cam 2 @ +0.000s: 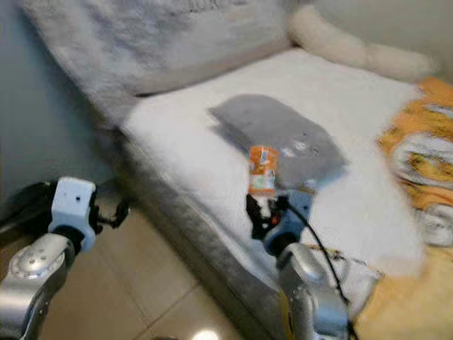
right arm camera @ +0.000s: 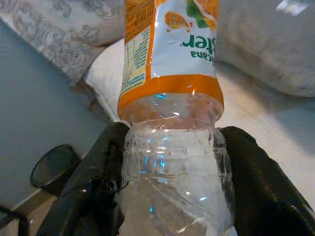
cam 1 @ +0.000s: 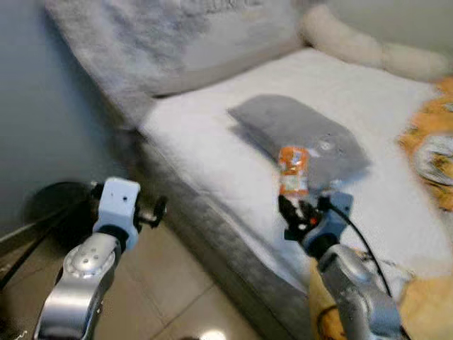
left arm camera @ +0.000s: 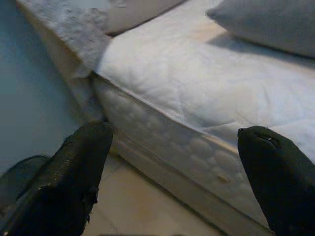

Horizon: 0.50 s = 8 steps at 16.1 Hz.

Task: Clean up the room

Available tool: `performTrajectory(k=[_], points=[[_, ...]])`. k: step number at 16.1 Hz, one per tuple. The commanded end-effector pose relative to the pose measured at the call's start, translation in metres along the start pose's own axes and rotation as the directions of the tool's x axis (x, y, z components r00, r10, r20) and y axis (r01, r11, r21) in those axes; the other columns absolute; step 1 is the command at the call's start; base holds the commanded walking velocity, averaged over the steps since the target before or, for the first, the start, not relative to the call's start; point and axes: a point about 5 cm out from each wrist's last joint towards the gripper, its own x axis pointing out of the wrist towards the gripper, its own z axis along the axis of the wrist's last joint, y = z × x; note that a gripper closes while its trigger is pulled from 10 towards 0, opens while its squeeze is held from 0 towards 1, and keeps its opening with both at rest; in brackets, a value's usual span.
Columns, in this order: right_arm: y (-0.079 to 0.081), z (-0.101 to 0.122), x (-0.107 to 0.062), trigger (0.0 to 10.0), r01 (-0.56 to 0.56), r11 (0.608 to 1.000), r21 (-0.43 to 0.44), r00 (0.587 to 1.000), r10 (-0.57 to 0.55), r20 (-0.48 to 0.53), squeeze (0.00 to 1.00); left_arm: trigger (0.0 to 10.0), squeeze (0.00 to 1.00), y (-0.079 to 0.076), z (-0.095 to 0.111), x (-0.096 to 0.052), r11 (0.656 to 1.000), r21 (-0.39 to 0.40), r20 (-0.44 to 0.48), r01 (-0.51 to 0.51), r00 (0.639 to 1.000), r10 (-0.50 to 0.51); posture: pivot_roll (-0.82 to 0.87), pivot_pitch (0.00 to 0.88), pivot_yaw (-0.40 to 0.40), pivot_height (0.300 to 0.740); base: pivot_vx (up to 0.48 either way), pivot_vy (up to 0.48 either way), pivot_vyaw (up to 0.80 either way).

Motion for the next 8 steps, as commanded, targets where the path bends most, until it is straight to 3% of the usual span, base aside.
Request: performTrajectory(k=[1, 8], points=[[0.0044, 0.0023, -0.0002, 10.0, -0.018, 1.000, 0.004, 1.000, 0.018, 0.014, 0.00, 10.0, 0.00, 0.0033, 0.0019, 0.0010, 1.000, 0.007, 0.009, -0.009, 1.000, 0.008, 0.09, 0.000, -0.005, 0.740, 0.000, 0.000, 0.80], [0.0133, -0.0056, 0.0058, 10.0, -0.050, 0.999, -0.002, 0.999, 0.050, -0.017, 0.00, 10.0, 0.00, 0.0068, -0.0041, 0.0043, 1.000, 0.001, 0.014, -0.005, 1.000, 0.005, 0.11, 0.000, -0.009, 0.740, 0.034, 0.000, 0.79]])
